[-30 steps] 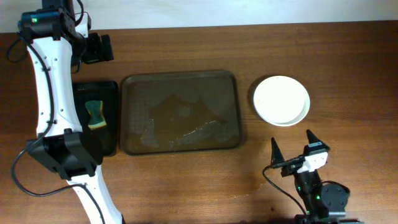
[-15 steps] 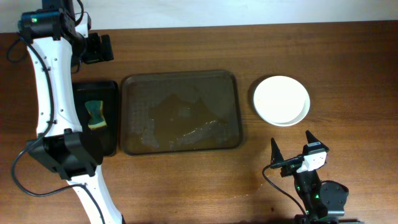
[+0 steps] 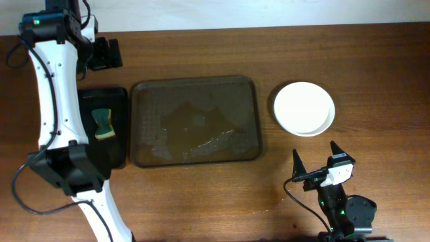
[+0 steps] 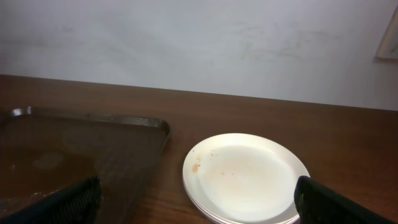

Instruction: Clean dirty plates on tray and stack at the side

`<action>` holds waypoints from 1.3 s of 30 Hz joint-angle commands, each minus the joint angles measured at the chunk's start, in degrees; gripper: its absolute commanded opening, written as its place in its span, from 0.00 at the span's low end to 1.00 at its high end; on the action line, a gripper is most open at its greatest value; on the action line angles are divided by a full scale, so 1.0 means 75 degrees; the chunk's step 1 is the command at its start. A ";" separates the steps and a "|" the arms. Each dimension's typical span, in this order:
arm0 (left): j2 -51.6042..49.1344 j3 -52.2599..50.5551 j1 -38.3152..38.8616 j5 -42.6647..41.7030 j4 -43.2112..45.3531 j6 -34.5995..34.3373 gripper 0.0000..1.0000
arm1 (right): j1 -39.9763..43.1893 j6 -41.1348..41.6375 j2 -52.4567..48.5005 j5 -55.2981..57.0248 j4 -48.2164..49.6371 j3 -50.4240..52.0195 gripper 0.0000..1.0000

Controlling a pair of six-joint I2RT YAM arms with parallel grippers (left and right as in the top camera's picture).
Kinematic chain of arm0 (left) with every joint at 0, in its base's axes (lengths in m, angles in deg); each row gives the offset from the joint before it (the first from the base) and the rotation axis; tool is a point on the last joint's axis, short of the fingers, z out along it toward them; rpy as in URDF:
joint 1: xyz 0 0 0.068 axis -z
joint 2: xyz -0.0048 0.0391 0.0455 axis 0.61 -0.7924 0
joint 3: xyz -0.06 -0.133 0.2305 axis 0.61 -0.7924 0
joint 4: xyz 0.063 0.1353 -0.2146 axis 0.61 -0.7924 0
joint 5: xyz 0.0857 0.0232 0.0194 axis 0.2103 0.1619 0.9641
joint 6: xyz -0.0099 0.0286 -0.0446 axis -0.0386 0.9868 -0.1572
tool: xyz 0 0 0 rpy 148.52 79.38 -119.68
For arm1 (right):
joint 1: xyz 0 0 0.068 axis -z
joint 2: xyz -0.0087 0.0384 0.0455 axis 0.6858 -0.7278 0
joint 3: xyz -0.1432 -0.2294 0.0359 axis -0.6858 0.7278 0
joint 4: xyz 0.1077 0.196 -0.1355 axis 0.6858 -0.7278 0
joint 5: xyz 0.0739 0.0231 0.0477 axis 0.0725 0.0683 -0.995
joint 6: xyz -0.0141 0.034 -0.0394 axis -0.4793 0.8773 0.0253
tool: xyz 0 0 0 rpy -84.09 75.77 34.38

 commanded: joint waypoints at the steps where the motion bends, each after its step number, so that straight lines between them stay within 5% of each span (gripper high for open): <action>1: 0.2011 -0.1276 0.0055 -0.0032 0.1160 0.0093 0.99 | -0.0055 0.0058 0.0079 0.0096 -0.0009 0.0064 0.98; 5: 0.4811 -0.4747 0.0152 -0.0009 0.3654 0.0099 0.99 | -0.0055 0.0058 0.0079 0.0096 -0.0009 0.0064 0.98; 11: 0.7883 -0.8355 0.0152 0.0000 0.5555 0.1244 0.99 | -0.0055 0.0058 0.0079 0.0096 -0.0009 0.0064 0.98; 18: 1.1622 -1.3403 0.0187 -0.0032 0.9183 0.1311 0.99 | -0.0055 0.0055 0.0079 0.0096 -0.0009 0.0064 0.98; 22: 1.3586 -1.5618 0.0221 -0.0105 1.0212 0.1626 0.99 | -0.0055 0.0058 0.0079 0.0099 -0.0009 0.0064 0.98; 30: 1.6317 -1.7722 0.0221 -0.0458 1.0451 0.2535 0.99 | -0.0055 0.0055 0.0079 0.0096 -0.0009 0.0064 0.98; 39: 1.6629 -1.8765 0.0221 -0.0376 1.0724 0.2702 0.99 | -0.0055 0.0058 0.0079 0.0096 -0.0009 0.0064 0.98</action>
